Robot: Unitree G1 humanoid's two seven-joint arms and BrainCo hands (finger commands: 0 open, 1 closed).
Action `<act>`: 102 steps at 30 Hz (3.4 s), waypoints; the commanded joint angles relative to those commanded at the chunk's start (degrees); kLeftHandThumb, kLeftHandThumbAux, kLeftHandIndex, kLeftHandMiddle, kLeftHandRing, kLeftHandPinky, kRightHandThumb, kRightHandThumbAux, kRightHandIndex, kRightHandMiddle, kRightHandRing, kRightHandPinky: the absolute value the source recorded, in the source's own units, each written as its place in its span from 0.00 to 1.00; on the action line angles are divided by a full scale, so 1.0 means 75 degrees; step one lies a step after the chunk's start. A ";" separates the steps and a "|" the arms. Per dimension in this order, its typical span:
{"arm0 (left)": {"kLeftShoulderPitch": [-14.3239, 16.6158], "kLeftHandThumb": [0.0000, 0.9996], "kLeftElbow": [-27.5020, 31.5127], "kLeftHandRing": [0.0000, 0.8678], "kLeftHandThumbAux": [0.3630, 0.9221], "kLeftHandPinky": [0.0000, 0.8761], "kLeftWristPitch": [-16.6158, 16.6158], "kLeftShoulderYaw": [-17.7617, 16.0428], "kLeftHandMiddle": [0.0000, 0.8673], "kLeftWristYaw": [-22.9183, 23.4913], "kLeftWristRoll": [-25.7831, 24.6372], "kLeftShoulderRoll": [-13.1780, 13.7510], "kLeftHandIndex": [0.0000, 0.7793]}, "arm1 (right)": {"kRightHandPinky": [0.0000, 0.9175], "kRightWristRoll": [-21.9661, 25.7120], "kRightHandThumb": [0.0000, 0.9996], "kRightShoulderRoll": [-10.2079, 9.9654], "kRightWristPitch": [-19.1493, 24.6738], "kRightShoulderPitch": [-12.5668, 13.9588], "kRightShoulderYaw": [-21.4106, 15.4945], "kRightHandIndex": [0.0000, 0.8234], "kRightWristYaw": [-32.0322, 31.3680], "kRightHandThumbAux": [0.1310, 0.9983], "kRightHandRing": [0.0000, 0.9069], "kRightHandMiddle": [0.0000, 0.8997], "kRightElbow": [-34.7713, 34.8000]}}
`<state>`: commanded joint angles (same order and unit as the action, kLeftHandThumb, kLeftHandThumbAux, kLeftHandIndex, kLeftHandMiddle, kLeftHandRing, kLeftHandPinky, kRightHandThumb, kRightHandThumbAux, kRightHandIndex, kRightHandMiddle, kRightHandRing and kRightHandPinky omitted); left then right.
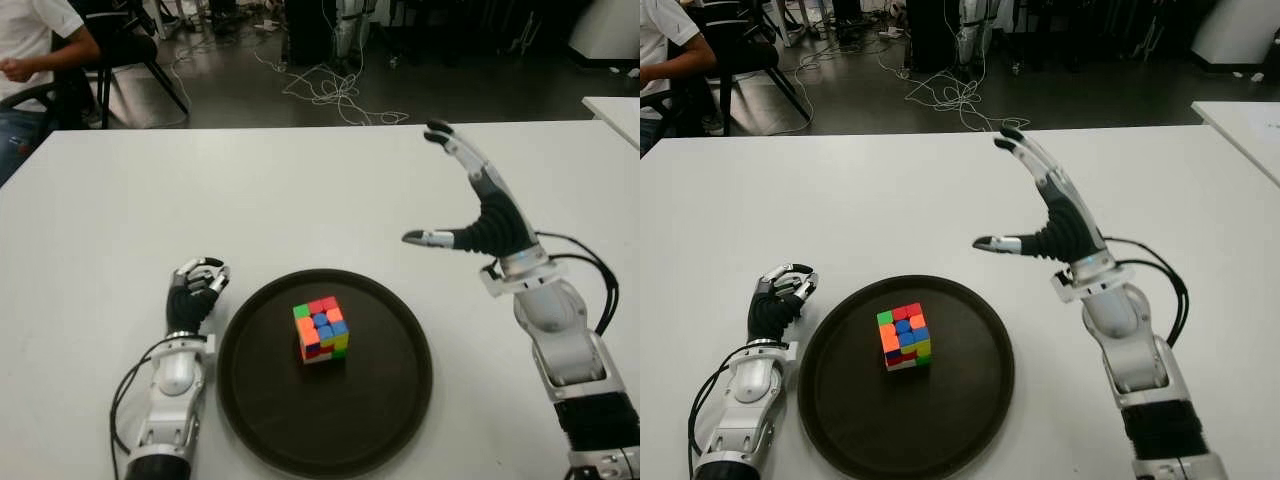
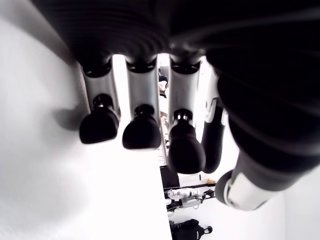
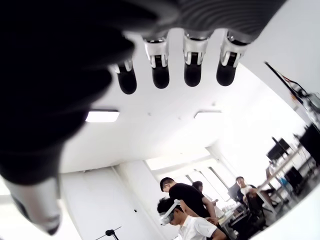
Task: Pick up the Rubik's Cube and put it in the plate
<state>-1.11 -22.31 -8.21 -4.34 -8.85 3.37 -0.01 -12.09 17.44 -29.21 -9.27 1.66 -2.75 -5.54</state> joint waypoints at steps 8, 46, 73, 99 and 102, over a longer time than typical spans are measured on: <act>0.0037 0.71 -0.0061 0.94 0.61 0.91 -0.0053 -0.0015 0.92 0.0020 -0.0008 0.0024 0.57 | 0.00 0.0188 0.00 -0.0116 0.0142 0.0150 -0.0382 0.00 0.0259 0.69 0.00 0.00 -0.0249; 0.0154 0.71 -0.0355 0.95 0.62 0.91 -0.0468 -0.0133 0.94 0.0265 -0.0097 0.0136 0.57 | 0.32 -0.0782 0.00 -0.0927 0.2177 0.1549 -0.0277 0.22 0.1462 0.79 0.30 0.29 0.0119; 0.0167 0.70 -0.0105 0.95 0.62 0.93 -0.0019 -0.0227 0.93 0.0165 -0.0170 0.0050 0.57 | 0.89 -0.0949 0.30 -0.1532 0.3910 0.2421 0.0356 0.79 0.1628 0.79 0.90 0.88 0.1295; 0.0199 0.70 -0.0242 0.96 0.61 0.92 -0.0237 -0.0260 0.94 0.0341 -0.0382 0.0064 0.57 | 0.90 0.0887 0.19 -0.2244 0.4414 0.2157 -0.0273 0.83 0.2225 0.82 0.91 0.89 0.0591; 0.0198 0.70 -0.0234 0.96 0.61 0.93 -0.0223 -0.0266 0.95 0.0357 -0.0385 0.0063 0.57 | 0.89 0.1056 0.18 -0.2217 0.4378 0.2109 -0.0315 0.85 0.2211 0.83 0.91 0.89 0.0490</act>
<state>0.38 -24.06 -9.88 -6.33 -6.18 0.48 0.46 -4.17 0.81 3.63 6.54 -0.71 13.83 -1.86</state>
